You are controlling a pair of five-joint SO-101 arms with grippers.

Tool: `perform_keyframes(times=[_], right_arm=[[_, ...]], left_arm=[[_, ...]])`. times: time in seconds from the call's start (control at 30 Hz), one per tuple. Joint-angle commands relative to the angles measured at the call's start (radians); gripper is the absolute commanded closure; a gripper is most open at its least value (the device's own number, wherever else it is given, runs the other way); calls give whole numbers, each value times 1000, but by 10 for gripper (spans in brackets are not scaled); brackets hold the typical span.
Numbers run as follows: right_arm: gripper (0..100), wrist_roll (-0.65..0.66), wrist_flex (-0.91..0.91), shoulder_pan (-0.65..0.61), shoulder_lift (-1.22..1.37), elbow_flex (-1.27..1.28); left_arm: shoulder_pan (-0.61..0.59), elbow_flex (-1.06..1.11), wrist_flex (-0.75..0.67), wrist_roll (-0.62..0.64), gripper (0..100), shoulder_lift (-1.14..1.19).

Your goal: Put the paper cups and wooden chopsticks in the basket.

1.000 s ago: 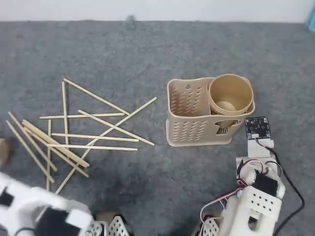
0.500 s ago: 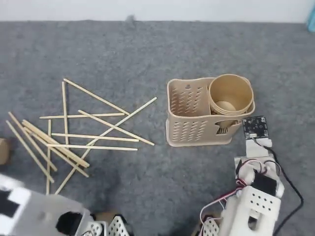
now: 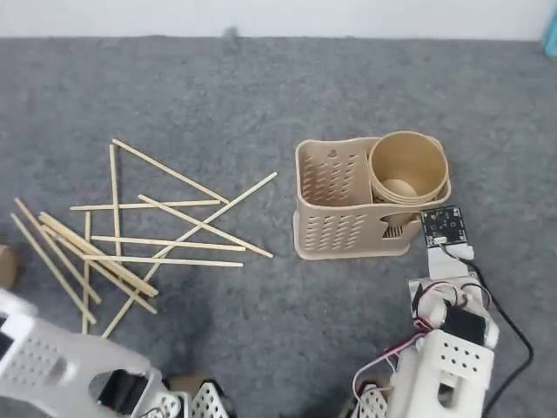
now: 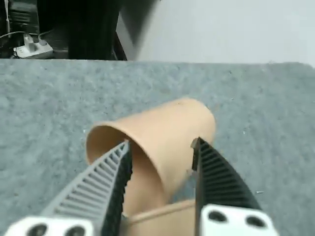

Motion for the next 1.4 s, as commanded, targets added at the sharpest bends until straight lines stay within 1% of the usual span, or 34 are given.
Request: perform_keyframes(times=[0.0,0.07,0.23,0.37,0.5,0.57,0.7,0.77,0.8,1.03,1.23,1.37], right_arm=[[991,14,12,-10,-18,-9],[991,14,12,-12,-18,-9],[991,14,12,-12,-18,-9],[991,14,12,-12,-18,-9],[991,14,12,-10,-18,-9],[991,14,12,-8,-18,-9],[991,14,12,-7,-18,-9],[991,14,12,-7,-18,-9],[991,14,12,-7,-18,-9],[991,15,12,-8,-18,-9],[991,15,12,-7,-18,-9],[991,15,12,-7,-18,-9]], left_arm=[[9,-39,-43,11,807,23],[11,-44,-61,11,806,46],[25,-42,-189,12,808,100],[63,-44,-287,78,809,123],[118,-44,-321,84,814,123],[135,-61,-318,83,849,121],[143,-97,-316,83,989,118],[143,-107,-315,83,974,104],[143,-107,-307,83,983,92],[138,-108,-106,83,988,-58],[144,-114,230,75,988,-224],[143,-114,440,-57,988,-342]])
